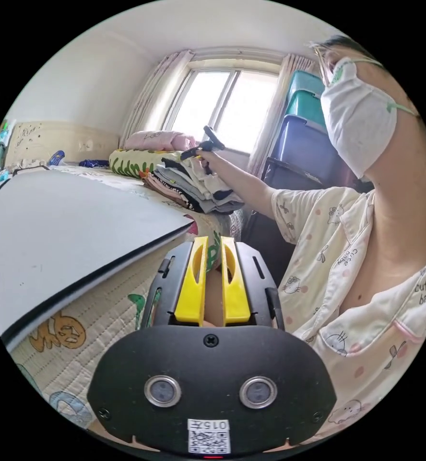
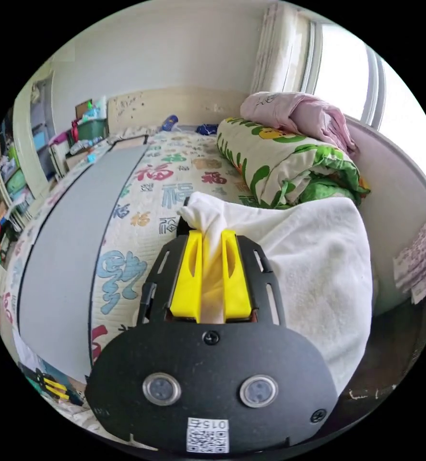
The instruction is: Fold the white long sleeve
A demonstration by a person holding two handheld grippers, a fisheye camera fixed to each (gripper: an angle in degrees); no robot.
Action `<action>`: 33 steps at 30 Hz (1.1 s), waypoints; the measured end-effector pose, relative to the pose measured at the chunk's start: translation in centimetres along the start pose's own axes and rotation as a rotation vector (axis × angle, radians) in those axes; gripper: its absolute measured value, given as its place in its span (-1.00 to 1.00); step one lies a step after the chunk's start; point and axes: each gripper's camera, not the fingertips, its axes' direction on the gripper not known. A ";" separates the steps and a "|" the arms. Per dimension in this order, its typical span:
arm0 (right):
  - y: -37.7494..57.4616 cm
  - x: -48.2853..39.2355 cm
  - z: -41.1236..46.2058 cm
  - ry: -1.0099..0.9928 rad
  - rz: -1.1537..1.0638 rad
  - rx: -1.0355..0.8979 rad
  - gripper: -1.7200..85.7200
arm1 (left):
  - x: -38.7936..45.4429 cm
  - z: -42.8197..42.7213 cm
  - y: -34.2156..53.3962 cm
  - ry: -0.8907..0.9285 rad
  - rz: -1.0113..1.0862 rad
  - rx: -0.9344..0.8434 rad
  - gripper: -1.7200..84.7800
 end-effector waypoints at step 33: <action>37.8 7.4 -20.7 -0.910 -0.389 0.312 -0.79 | 4.9 6.7 38.1 0.252 -0.581 0.290 -0.52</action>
